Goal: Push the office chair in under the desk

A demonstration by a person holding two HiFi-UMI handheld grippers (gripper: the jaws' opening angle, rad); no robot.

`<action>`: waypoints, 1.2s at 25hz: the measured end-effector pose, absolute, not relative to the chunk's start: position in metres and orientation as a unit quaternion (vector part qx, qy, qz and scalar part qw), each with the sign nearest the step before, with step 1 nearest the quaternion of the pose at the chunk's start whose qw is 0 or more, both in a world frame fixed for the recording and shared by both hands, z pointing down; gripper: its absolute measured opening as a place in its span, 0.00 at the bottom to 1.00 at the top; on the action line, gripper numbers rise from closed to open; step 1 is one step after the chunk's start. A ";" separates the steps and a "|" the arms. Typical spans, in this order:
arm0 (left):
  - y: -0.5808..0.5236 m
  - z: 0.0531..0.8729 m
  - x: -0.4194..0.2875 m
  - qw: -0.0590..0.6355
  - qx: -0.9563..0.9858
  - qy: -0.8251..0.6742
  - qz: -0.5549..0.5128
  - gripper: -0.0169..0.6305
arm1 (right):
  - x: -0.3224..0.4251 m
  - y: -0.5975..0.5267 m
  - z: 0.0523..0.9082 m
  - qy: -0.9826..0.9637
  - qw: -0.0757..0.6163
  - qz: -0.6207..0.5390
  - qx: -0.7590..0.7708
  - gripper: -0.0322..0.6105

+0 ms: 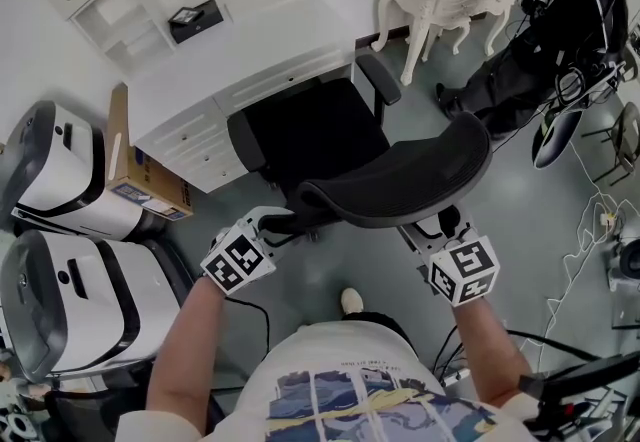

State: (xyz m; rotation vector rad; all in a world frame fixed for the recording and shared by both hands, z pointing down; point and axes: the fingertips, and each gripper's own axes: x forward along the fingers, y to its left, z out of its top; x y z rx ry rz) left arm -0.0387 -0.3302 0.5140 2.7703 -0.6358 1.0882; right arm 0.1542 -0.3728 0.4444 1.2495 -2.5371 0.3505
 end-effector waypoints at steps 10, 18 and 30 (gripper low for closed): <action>-0.347 0.516 -0.050 0.054 0.905 -0.219 0.360 0.27 | 0.142 -0.389 0.446 -0.885 0.149 0.119 0.425 0.56; -0.360 0.514 -0.056 0.056 0.904 -0.221 0.362 0.27 | 0.136 -0.402 0.444 -0.886 0.149 0.119 0.423 0.56; -0.375 0.515 -0.061 0.057 0.903 -0.225 0.361 0.27 | 0.130 -0.415 0.445 -0.887 0.147 0.118 0.421 0.56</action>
